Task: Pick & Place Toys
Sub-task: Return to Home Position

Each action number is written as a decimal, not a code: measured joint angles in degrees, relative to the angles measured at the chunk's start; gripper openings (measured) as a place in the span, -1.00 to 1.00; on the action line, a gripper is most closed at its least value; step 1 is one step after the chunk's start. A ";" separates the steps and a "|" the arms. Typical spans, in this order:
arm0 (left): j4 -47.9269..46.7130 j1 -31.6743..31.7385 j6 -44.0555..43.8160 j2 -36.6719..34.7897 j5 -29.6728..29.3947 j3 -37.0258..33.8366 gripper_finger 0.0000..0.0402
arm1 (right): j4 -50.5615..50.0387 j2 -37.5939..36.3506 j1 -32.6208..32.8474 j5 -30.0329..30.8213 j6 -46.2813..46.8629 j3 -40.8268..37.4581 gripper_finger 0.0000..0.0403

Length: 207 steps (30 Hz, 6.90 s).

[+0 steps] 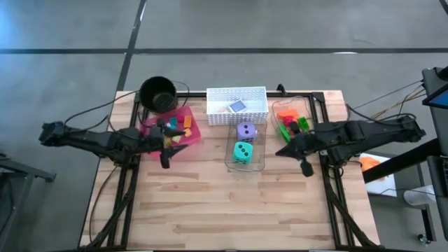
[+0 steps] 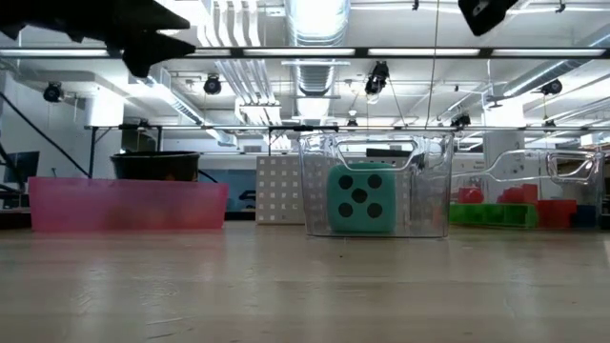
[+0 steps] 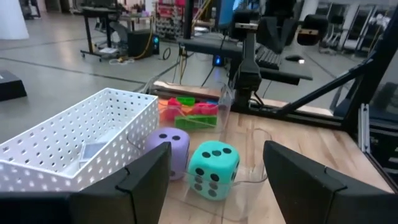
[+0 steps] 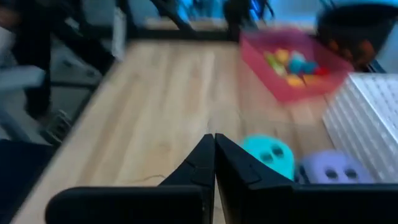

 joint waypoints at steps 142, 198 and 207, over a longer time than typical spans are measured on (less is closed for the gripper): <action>-0.19 0.13 1.26 -31.35 -0.13 -24.74 0.29 | 33.35 -44.97 -0.04 14.64 -9.68 -46.62 -0.94; -0.19 0.13 1.25 -31.35 -0.13 -24.74 0.29 | 33.34 -44.95 -0.04 14.63 -9.68 -46.62 -0.94; -0.19 0.14 1.23 -31.33 -0.13 -24.74 0.29 | 33.35 -44.95 -0.04 14.63 -9.70 -46.61 -0.94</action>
